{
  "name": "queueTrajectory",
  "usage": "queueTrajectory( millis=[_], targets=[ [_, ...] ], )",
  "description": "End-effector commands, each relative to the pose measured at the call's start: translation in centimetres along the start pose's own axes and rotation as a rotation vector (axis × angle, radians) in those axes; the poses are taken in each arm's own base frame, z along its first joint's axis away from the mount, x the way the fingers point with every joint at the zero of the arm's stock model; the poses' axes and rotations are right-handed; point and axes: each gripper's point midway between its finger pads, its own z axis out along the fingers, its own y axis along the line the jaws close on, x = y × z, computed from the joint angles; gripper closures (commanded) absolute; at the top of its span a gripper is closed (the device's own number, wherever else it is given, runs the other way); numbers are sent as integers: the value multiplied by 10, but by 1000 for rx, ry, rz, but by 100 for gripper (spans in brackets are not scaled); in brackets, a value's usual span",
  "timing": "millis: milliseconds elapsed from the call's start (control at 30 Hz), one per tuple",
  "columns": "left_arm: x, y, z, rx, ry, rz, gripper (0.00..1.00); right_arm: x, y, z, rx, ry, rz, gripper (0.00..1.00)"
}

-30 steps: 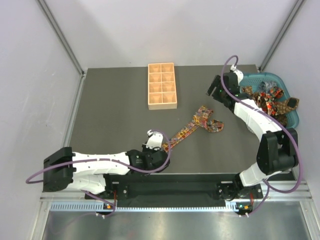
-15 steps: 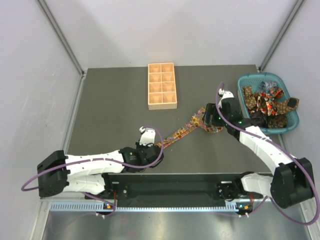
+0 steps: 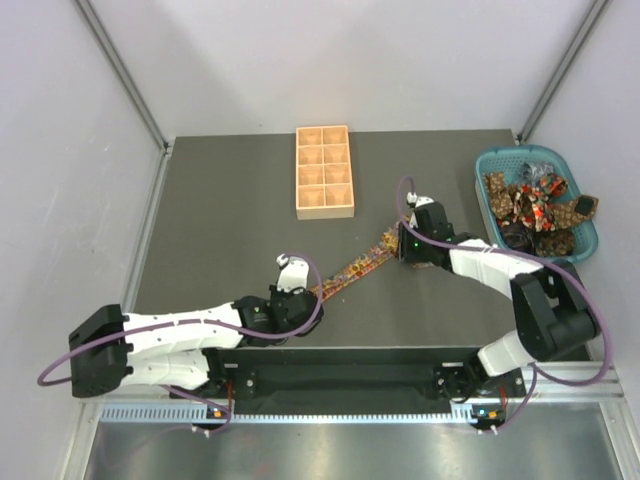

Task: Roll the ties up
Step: Flatten the tie

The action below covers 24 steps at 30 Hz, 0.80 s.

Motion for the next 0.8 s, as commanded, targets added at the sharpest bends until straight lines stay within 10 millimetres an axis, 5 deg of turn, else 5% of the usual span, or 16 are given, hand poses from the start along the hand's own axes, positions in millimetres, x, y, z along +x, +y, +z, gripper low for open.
queueTrajectory(
  millis=[0, 67, 200, 233, 300, 333, 400, 467, 533, 600, 767],
  targets=[
    [-6, -1, -2, 23, -28, -20, 77, -22, 15, 8, -34, -53, 7, 71],
    [-6, -1, -2, 27, -32, -26, 78, -24, 24, 8, -77, -45, 18, 99],
    [-7, -1, -2, 26, -38, -29, 81, -68, 69, -22, -347, -81, 126, 100],
    [-7, -1, -2, 26, -36, -26, 81, -105, 69, -36, -388, -152, 159, 100],
    [-7, -1, -1, 23, -37, -25, 82, -143, 71, -53, -481, -190, 275, 100],
    [-7, -1, -1, 23, -37, -26, 82, -183, 47, -58, -479, -276, 340, 97],
    [-6, 0, -1, 20, -34, -24, 83, -217, 15, -58, -473, -325, 529, 41],
    [-6, 0, -1, 18, -35, -25, 84, -241, -47, -43, -409, -397, 685, 3],
    [-6, -2, -2, 24, -38, -25, 85, -243, -76, -32, -360, -437, 770, 0],
    [-5, -3, -2, 27, -38, -20, 85, -243, -80, -31, -314, -461, 707, 0],
    [-6, -5, -4, 27, -50, -6, 86, -226, -62, -46, -224, -472, 475, 0]
  ],
)
